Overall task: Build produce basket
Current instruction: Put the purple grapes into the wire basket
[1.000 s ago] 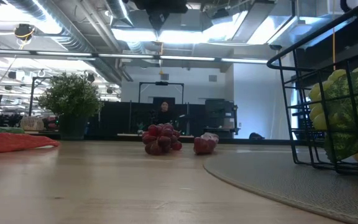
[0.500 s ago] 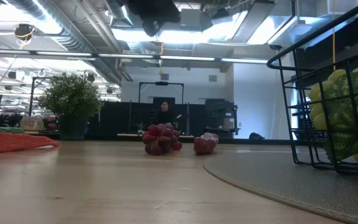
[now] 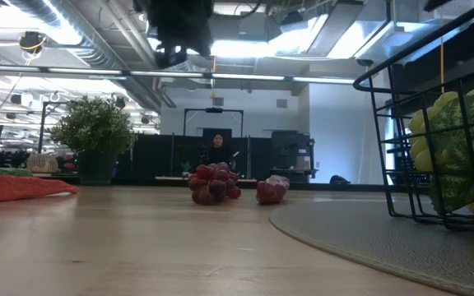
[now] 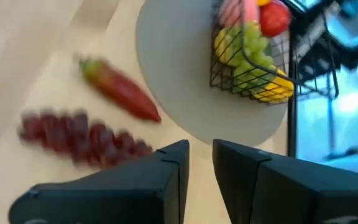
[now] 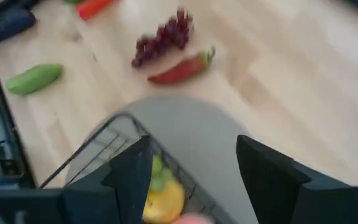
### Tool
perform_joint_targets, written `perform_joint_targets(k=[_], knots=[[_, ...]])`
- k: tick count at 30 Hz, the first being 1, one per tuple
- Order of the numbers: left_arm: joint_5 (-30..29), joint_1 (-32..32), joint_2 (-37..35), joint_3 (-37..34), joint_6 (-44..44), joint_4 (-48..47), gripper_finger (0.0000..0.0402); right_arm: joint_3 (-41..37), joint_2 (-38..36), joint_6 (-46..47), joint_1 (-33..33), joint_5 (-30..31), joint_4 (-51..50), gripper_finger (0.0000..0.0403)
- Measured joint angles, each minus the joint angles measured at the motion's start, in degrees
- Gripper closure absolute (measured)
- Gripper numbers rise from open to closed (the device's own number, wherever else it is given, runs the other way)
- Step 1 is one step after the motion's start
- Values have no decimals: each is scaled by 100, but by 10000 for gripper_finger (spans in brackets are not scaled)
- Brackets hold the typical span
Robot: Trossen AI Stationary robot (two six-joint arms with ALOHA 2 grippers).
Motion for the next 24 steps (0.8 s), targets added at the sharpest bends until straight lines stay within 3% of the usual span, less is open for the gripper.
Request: perform_joint_targets(k=[5,12,16,20,24], knots=[[235,-136,0,0,-1282,-697,341,0,-8,-879,-2,815,424,180],[217,-535,0,2,-2827,-2823,346,0,-15,-2156,0,1125,1123,180],[-4,-793,2,2,-3562,-3371,346,0,-69,-2795,0,1205,1481,180],[-63,-1010,2,2,-3783,-3502,346,0,-226,-3444,-11,1224,1943,180],[-146,-1176,118,4,-3283,-3154,346,0,-425,-3984,-11,1224,2403,180]])
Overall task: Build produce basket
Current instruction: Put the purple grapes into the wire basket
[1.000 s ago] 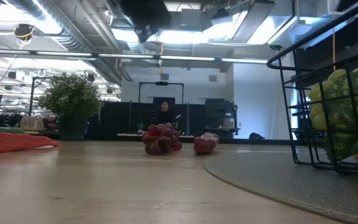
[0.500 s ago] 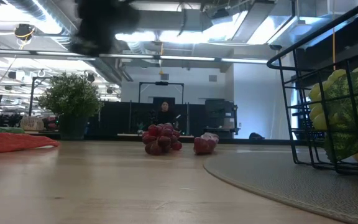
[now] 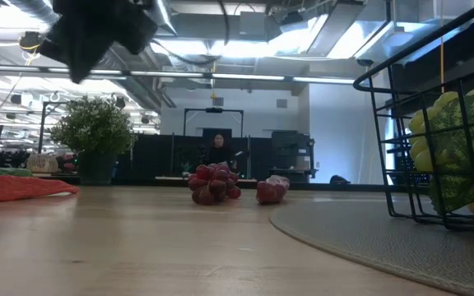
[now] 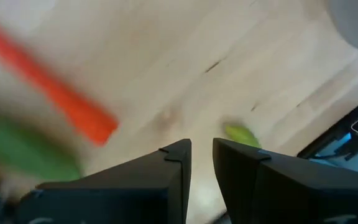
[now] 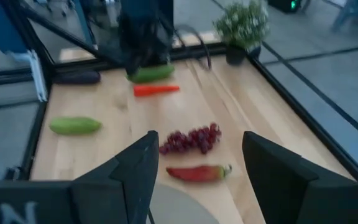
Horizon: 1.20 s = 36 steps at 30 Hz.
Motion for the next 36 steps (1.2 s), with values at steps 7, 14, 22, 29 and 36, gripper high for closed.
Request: perform_joint_targets(k=[7,14,22,29,36], knots=[[-111,29,43,2,789,568,349,0,-190,-253,0,-6,201,180],[-202,108,41,2,1270,1330,369,0,-194,-238,0,-19,201,180],[-117,326,180,-7,1528,1423,329,0,-190,-236,0,-19,205,180],[-636,707,461,-2,1425,1584,302,0,-189,-234,0,-17,216,180],[-1013,1348,1111,-7,1367,2258,302,0,-189,-216,0,-13,292,180]])
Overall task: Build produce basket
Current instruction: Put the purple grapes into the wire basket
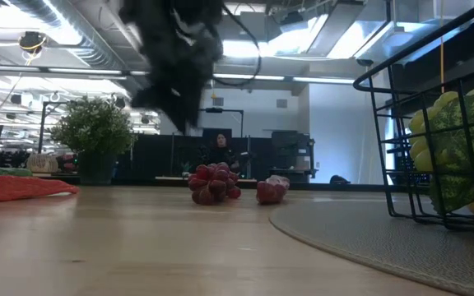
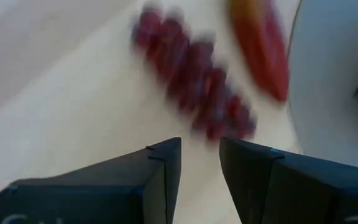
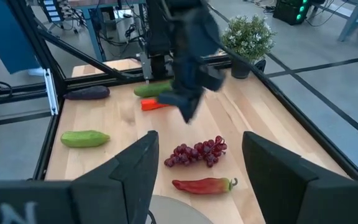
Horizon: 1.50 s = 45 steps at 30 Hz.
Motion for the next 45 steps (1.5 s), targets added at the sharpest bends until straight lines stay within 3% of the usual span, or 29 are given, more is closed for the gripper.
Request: perform_joint_targets(k=[5,14,33,45], knots=[[17,401,432,2,283,865,304,0,6,7,0,-5,42,180],[102,916,799,-4,498,807,305,0,13,165,-2,-3,79,180],[409,947,1195,2,518,1175,305,0,13,166,-2,-6,61,180],[-37,901,1195,2,796,1302,305,0,13,168,-2,-9,55,180]])
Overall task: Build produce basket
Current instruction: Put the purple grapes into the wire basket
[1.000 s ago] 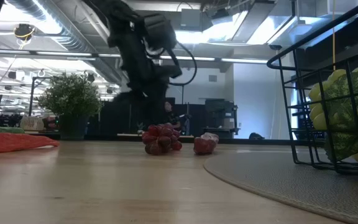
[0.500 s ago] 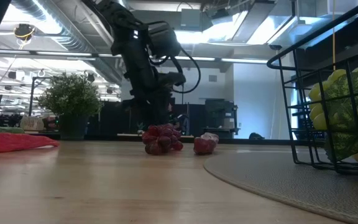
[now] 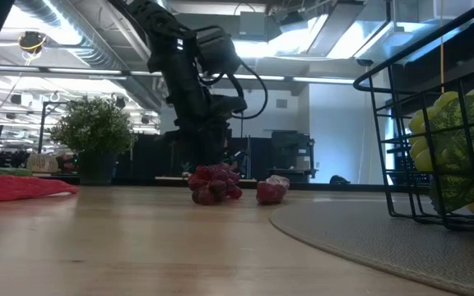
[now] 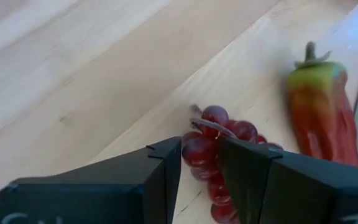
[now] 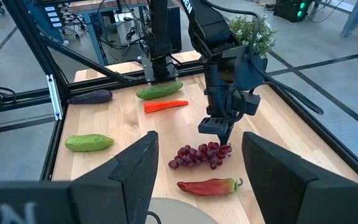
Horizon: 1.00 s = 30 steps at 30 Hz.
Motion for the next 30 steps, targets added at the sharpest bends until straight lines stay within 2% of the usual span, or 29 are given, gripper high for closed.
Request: perform_joint_targets(k=[30], knots=[[266,7,166,2,-33,287,314,0,-2,1,1,-18,11,180]])
